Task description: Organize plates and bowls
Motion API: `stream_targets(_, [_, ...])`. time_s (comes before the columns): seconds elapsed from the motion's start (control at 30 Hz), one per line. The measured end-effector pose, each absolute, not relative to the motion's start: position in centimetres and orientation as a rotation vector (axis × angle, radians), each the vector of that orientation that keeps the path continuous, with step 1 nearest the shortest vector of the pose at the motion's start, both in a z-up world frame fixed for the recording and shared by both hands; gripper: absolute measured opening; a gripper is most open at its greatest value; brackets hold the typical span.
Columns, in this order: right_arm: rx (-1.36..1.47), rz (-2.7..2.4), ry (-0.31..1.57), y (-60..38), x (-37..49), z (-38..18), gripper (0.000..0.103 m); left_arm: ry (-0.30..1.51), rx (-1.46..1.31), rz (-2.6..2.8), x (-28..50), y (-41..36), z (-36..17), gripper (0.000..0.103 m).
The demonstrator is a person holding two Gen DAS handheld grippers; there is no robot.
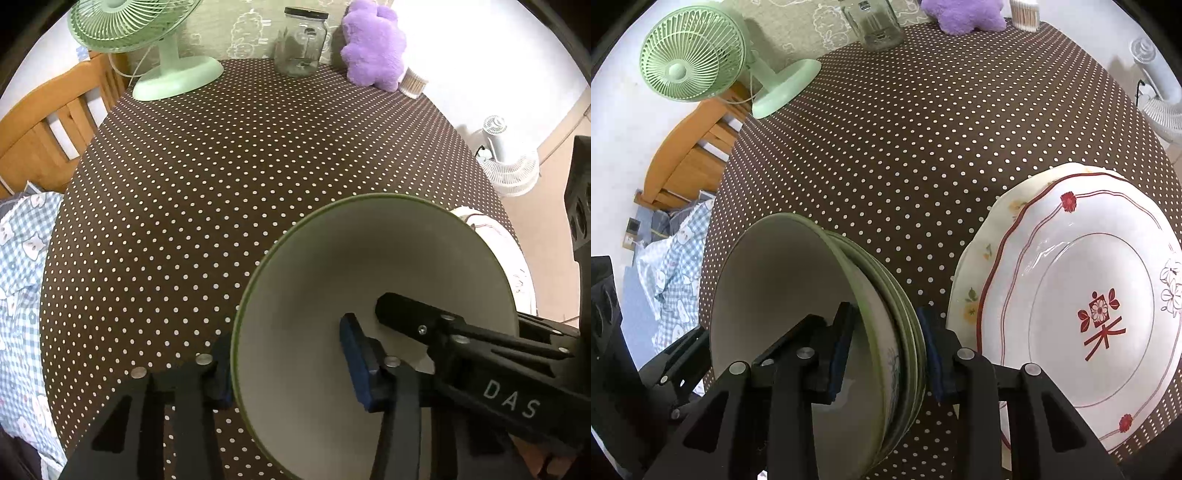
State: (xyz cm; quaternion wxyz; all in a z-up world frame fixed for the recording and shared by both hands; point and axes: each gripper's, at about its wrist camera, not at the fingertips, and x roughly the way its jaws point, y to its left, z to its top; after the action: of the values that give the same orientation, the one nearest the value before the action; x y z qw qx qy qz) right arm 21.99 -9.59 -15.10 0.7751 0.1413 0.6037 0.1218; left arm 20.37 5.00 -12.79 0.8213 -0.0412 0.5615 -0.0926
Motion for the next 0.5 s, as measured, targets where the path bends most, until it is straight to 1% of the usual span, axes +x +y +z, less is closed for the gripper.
stream_targets(0.1, [0.29,0.257,1.309,-9.6,21.9,-15.0,0.038,1.208,-0.096,-0.204,20.3,5.0,-12.9,0.047])
stream_targets(0.17, [0.282,0.245,1.303,-9.6,21.7,-14.7,0.038,1.214,-0.119,-0.208,20.0,5.2,-12.9,0.049])
stream_targets(0.4, [0.213,0.193,1.22,-11.0,20.4,-12.0,0.038,1.158,-0.141,-0.173,18.3,6.4,-11.1,0.049])
stream_targets(0.43, [0.208,0.197,1.209,-11.0,20.2,-11.6,0.031,1.154,-0.132,-0.168,18.2,6.4,-10.8,0.049])
stream_targets(0.5, [0.194,0.205,1.183,-10.9,19.9,-10.7,0.023,1.149,-0.124,-0.166,18.0,6.4,-10.7,0.049])
